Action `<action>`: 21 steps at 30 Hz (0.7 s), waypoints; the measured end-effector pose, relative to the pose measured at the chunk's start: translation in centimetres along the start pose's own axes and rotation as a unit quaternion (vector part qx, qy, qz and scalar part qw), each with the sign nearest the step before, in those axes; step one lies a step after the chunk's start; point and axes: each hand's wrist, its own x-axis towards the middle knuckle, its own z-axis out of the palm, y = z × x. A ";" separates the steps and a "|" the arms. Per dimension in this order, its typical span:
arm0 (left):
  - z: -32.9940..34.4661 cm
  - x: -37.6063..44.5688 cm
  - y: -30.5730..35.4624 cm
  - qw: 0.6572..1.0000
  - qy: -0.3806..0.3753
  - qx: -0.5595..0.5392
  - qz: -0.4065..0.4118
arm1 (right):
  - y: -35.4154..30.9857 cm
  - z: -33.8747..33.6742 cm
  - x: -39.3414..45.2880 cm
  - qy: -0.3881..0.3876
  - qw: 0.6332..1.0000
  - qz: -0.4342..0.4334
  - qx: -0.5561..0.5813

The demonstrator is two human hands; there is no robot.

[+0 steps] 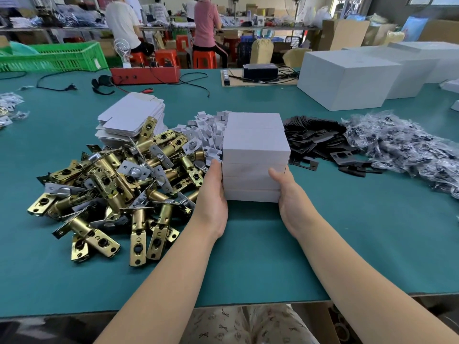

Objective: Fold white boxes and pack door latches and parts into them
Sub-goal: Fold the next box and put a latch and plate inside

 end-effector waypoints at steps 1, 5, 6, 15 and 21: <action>-0.1 0.1 0.0 1.000 -0.004 0.001 0.001 | 0.0 0.0 0.0 -0.004 1.000 -0.011 0.004; -0.1 0.2 -0.2 1.000 -0.016 0.001 0.008 | -0.1 -0.4 0.2 -0.005 1.000 -0.027 0.013; -0.1 0.2 -0.2 1.000 -0.023 0.002 0.012 | -0.1 -0.5 0.3 -0.005 1.000 -0.026 0.013; -0.4 0.3 -0.3 0.996 -0.053 0.068 0.025 | 0.3 -0.3 0.4 0.022 0.999 -0.028 -0.026; -0.7 0.5 -0.5 0.993 -0.064 0.095 0.025 | 0.2 -0.3 0.0 0.027 0.996 -0.026 -0.077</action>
